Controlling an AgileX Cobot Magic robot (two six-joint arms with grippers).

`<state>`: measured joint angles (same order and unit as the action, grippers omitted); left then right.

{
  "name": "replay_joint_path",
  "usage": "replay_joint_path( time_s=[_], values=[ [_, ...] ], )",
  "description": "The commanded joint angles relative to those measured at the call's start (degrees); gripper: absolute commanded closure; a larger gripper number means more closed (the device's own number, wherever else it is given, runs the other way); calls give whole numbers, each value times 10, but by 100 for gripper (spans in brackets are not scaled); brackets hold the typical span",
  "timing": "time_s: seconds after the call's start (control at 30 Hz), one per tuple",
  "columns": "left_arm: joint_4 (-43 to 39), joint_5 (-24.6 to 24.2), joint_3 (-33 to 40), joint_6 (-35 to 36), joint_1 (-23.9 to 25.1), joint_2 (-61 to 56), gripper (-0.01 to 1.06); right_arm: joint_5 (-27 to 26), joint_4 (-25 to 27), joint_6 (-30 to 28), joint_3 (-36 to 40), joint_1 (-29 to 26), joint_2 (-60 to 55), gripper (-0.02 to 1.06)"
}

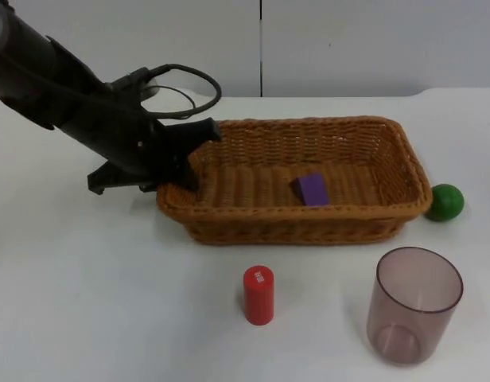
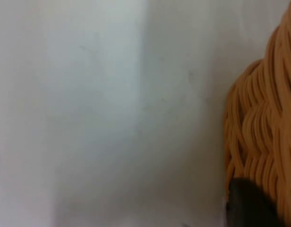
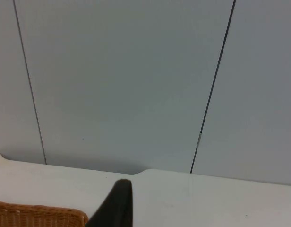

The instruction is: Pick up the basket with the left hand and place the triangular block into the basket with the right hand.

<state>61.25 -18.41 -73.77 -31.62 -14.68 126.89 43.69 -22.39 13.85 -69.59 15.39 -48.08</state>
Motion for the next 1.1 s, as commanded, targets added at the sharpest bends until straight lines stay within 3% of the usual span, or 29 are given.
replay_joint_path(
  time_s=[0.0, 0.07, 0.1, 0.13, 0.17, 0.2, 0.37, 0.5, 0.63, 0.67, 0.77, 0.97, 1.07],
  values=[
    [7, -8, 0, 2, -7, -6, 84, -10, -4, 2, 0, -5, 4, 0],
    [4, -11, 0, 2, -10, -6, 53, -10, -2, 2, 0, -5, 4, 0],
    [1, -13, 0, 2, -10, -6, 44, -10, -2, 2, 0, -5, 4, 0],
    [1, -13, 0, 2, -10, -6, 44, -10, -2, 2, 0, -5, 4, 0],
    [-13, -32, -2, 2, -10, -10, 16, -10, -2, 2, 0, -5, 4, 0],
    [-22, -38, -2, 2, -10, -13, 1, -10, -2, 2, 0, -5, 4, 0],
    [-50, -48, -2, 18, -10, -44, 0, -10, -2, 2, 0, -5, 4, 0],
    [-128, -41, -2, 85, -10, -74, 0, -10, 0, -4, 0, -5, 4, 0],
    [-431, -54, -2, 299, -10, -140, 0, -10, 0, -4, 0, -5, 4, 0],
    [-431, -54, -2, 299, -10, -140, 0, -10, 0, -4, 0, -5, 4, 0],
    [-592, -92, 8, 409, -10, -209, 0, -10, 0, -4, 0, -5, 4, 0],
    [-630, -65, 82, 427, -10, -336, 0, -8, 0, -4, 0, -5, 4, 0],
    [-637, -52, 148, 429, -10, -453, 0, 9, 0, -4, 0, -5, 4, 0]
  ],
)
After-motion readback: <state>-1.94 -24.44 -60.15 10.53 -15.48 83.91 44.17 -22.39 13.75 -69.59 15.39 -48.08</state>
